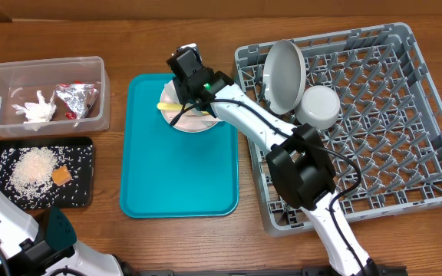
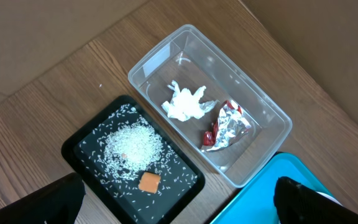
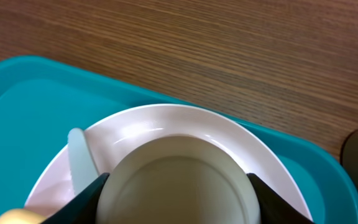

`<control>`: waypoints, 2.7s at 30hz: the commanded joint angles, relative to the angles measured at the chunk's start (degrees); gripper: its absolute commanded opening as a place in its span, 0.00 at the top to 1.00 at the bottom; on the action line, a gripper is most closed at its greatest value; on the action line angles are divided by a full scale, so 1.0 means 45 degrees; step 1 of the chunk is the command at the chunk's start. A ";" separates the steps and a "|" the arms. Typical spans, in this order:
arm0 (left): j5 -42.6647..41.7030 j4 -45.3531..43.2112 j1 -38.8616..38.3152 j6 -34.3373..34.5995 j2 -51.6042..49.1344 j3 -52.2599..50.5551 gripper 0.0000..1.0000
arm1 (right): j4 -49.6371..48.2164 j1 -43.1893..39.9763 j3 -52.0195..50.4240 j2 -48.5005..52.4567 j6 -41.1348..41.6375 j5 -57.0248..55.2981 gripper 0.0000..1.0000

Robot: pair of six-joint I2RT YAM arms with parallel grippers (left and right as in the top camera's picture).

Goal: Sort waste into correct bins and load items into the dishwasher rack
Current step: 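Grasp the white cup with the right gripper and lift it, then carry the cup right and set it upside down in the rack's back-right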

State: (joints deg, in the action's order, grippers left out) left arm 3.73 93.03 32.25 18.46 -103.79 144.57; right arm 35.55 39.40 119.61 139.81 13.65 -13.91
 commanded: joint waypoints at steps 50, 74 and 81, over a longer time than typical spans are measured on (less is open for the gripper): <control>0.0160 -0.0019 -0.0005 -0.0053 -0.0126 -0.0039 0.00 | 0.7427 -1.0307 -0.1069 -0.7941 0.0364 0.0248 0.66; 0.0160 -0.0019 -0.0005 -0.0053 -0.0126 -0.0039 0.00 | 0.2817 -1.1997 -0.6844 -0.7461 0.0359 0.1112 0.59; 0.0160 -0.0019 -0.0005 -0.0053 -0.0126 -0.0039 0.00 | 0.2875 -1.1987 -0.6853 -0.7368 0.0355 0.1744 0.30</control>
State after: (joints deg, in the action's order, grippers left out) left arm 3.73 93.01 32.25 18.46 -103.79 144.57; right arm 48.69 -14.59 88.97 106.61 15.27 -8.08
